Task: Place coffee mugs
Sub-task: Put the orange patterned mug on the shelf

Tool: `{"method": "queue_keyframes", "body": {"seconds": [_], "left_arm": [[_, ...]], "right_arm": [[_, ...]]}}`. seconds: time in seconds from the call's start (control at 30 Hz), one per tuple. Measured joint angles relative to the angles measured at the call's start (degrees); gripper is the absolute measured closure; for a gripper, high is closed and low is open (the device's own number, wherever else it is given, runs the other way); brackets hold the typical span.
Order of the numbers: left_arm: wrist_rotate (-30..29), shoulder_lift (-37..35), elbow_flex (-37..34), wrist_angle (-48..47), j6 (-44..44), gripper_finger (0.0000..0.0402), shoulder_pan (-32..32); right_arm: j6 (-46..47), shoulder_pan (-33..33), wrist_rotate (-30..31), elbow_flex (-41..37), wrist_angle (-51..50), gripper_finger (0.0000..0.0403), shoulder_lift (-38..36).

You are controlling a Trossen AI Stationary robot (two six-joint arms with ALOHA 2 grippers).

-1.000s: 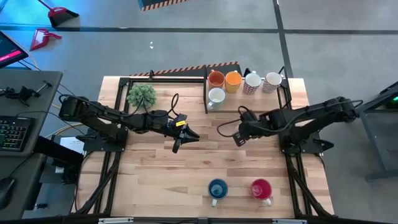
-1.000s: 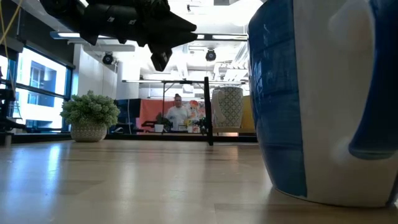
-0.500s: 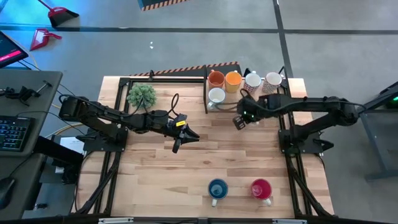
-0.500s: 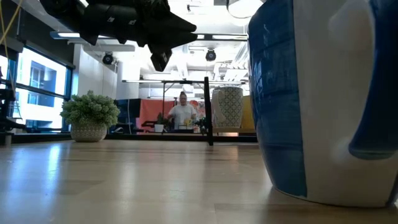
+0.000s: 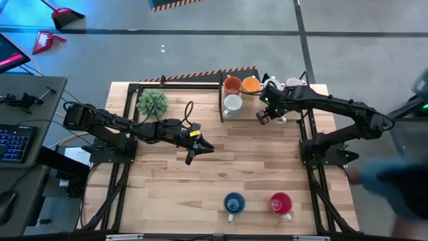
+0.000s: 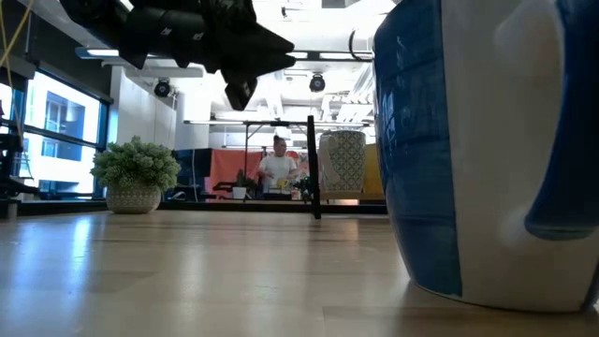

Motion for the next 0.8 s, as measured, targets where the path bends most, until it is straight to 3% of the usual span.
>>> {"method": "queue_keyframes", "body": {"seconds": [0.8], "left_arm": [[1.16, 0.00, 0.00, -2.02, -0.02, 0.0337, 0.88]], "right_arm": [[-8.06, -18.20, -0.73, 0.00, -8.31, 0.0403, -0.11]]}}
